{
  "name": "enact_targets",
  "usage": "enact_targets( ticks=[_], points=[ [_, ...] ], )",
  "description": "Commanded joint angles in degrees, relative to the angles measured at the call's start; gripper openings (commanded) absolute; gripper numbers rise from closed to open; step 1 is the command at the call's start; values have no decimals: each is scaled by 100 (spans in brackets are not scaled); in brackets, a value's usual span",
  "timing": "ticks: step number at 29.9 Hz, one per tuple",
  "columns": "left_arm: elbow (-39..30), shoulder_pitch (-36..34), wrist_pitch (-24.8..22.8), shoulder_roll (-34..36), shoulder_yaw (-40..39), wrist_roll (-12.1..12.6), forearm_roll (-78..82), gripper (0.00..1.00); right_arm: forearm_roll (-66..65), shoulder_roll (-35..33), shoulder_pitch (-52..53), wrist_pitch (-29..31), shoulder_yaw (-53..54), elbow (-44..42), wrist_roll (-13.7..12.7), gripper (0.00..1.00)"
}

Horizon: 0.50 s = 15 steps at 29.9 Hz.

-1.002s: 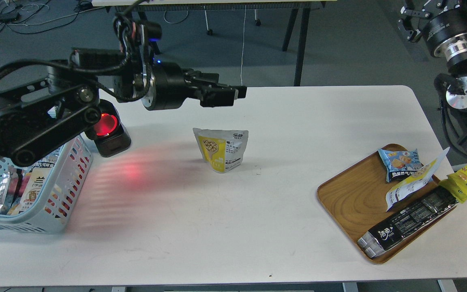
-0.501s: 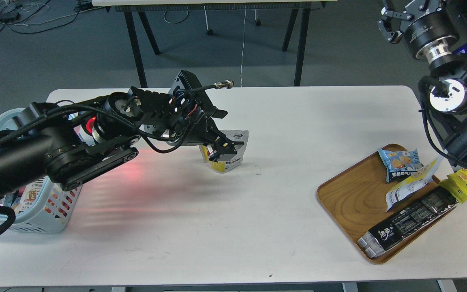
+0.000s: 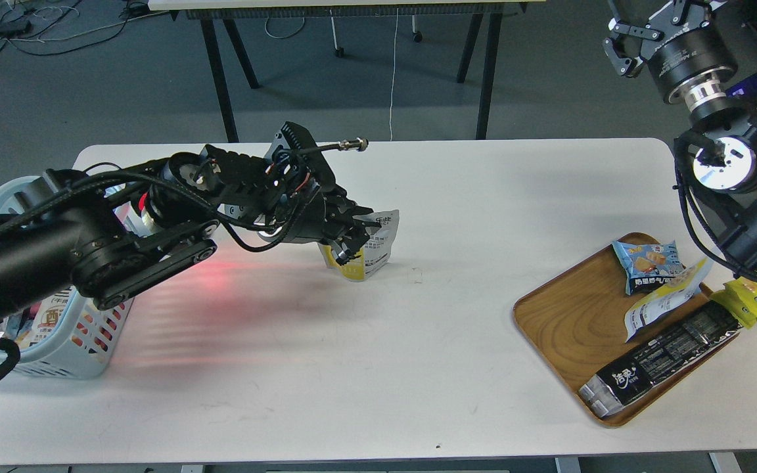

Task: Scan snack and place in basket
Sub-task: 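Grasp the yellow snack bag with the left gripper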

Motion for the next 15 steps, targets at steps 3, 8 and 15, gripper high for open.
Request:
enact_targets(
  ticks=[3,8,15],
  points=[
    [130,31,0,-18,0,25,-1,0,-5,-83,-6,-10,4,24,0,97],
    [113,22,0,25,-44,16,-1,0,4,-258,-6,77,171,33,0,97],
    [-300,22,0,376,-334,-36,-1,0,4,-303,-14,153,224,-2,0,97]
  ],
)
